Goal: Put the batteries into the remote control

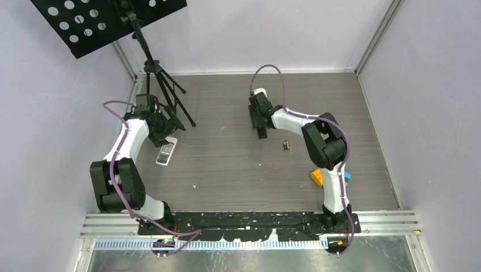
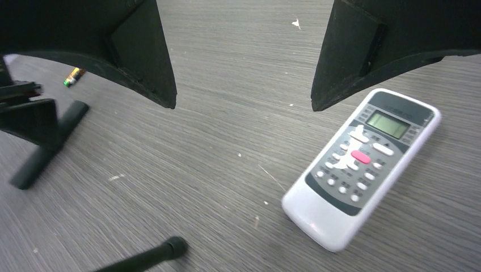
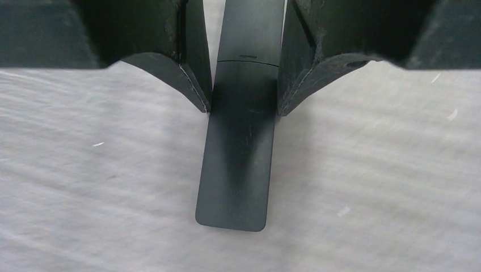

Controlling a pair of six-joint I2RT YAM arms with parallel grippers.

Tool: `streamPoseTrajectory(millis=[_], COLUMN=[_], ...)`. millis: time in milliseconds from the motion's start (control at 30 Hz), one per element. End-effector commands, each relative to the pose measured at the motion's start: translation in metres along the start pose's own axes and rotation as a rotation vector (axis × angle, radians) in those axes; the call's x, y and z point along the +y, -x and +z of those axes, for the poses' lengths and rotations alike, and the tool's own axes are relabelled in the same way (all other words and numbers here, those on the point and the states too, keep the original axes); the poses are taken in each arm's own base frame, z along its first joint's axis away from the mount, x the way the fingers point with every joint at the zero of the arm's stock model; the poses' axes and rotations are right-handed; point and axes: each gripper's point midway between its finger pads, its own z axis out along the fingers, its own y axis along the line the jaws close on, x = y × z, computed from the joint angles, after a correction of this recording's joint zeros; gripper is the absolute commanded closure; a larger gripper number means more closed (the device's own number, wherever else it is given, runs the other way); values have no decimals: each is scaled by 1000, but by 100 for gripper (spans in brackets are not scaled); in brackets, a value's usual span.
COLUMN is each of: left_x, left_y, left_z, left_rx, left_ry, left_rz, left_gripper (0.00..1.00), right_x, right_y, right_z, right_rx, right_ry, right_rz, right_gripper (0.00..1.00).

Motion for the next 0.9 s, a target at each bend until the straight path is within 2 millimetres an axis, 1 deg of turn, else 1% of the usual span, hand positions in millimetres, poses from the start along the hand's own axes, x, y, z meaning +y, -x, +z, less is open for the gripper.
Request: streamPoseTrajectory(millis=[0,67,100,133,167,233,267,300,367,433,500,600,733,833,867], left_x=[15,18,21,24,30,40,44,48,54,57,61,69,84,88,86], left_y=[23,28,30,31,34,38,40,42,48,50,47,34,17,2,-5], left_z=[0,3,8,10,12,16,19,21,27,36,45,58,64,70,73], left_rx=[-73,-81,-78,-77,-89,-102,-106,-113,-133,-138,-123,-89,-95,-78,-53], left_ry=[111,140,159,175,210,266,285,305,337,344,352,355,393,385,366], left_rz=[4,1,-1,0,2,7,13,17,25,29,27,26,40,58,57], left_gripper=[10,10,10,10,10,10,10,9,9,7,7,6,5,3,3], right_x=[-48,-50,-49,-46,-43,-37,-36,-35,-33,-33,-32,-30,-20,-16,-16], right_y=[10,11,10,11,11,16,17,25,33,41,47,50,49,49,50], right_z=[23,29,30,29,27,16,12,2,-12,-27,-40,-56,-70,-76,-79], right_rx=[-21,-14,-9,-9,-7,-21,-23,-44,-60,-70,-73,-71,-53,-54,-54], right_ry=[-211,-206,-195,-182,-160,-116,-103,-90,-68,-59,-44,-19,45,72,75], right_rz=[65,65,65,64,65,80,89,106,127,147,163,188,223,252,261], right_gripper=[59,56,52,48,42,27,22,18,11,8,6,6,5,5,5])
